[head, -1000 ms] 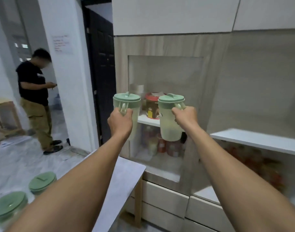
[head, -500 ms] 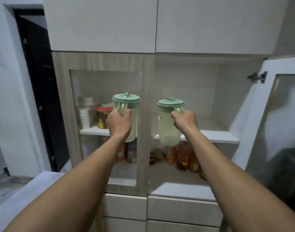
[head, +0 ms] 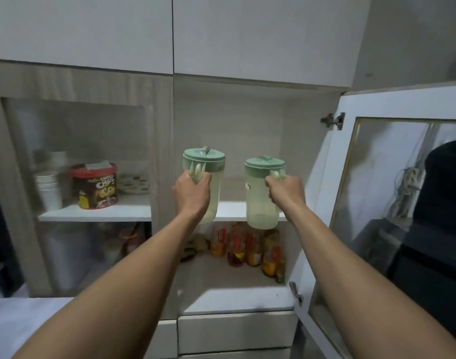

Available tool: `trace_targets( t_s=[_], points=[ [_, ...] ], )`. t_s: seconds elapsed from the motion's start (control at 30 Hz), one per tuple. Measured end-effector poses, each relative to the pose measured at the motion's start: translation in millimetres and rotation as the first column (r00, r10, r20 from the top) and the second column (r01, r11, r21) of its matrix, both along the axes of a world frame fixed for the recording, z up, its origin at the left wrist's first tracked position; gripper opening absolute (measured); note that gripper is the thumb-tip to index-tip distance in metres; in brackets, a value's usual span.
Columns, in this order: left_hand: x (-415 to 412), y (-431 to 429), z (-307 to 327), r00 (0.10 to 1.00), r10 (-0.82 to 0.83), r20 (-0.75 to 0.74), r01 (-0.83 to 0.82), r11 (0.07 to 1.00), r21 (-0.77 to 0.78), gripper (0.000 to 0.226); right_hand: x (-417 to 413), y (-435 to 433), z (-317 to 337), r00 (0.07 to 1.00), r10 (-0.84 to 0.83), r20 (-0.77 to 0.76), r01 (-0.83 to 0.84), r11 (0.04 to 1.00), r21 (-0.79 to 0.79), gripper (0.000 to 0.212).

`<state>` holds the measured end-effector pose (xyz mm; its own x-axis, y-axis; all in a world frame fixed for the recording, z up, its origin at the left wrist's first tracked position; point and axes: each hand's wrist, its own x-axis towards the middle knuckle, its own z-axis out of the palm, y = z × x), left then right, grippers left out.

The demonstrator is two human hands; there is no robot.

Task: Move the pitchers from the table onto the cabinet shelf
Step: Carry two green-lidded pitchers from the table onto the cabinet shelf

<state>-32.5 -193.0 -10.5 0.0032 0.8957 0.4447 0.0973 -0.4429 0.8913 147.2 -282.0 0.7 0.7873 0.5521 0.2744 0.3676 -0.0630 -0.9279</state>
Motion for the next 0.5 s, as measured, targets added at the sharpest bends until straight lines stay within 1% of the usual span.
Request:
trace_targets(
  t_s=[0.13,0.3,0.5],
  points=[
    [38.9,32.4,-1.1,1.000,-0.026,0.013,0.026,1.000,-0.003,0.015,34.3,25.8,-4.1,0.999,-0.032,-0.016,0.032,0.999,0.004,0.019],
    [81.3,82.6,0.8,0.998,-0.062,0.003,0.062,0.998,0.000,0.015,75.4,68.0,-5.0,0.995,-0.097,-0.030,0.098,0.995,0.013,0.024],
    [139.5,146.1,-1.6,0.994,-0.108,-0.011,0.107,0.994,-0.026,0.019,124.6,118.9,-1.6,0.991,-0.124,-0.056,0.125,0.992,0.019,0.019]
  ],
)
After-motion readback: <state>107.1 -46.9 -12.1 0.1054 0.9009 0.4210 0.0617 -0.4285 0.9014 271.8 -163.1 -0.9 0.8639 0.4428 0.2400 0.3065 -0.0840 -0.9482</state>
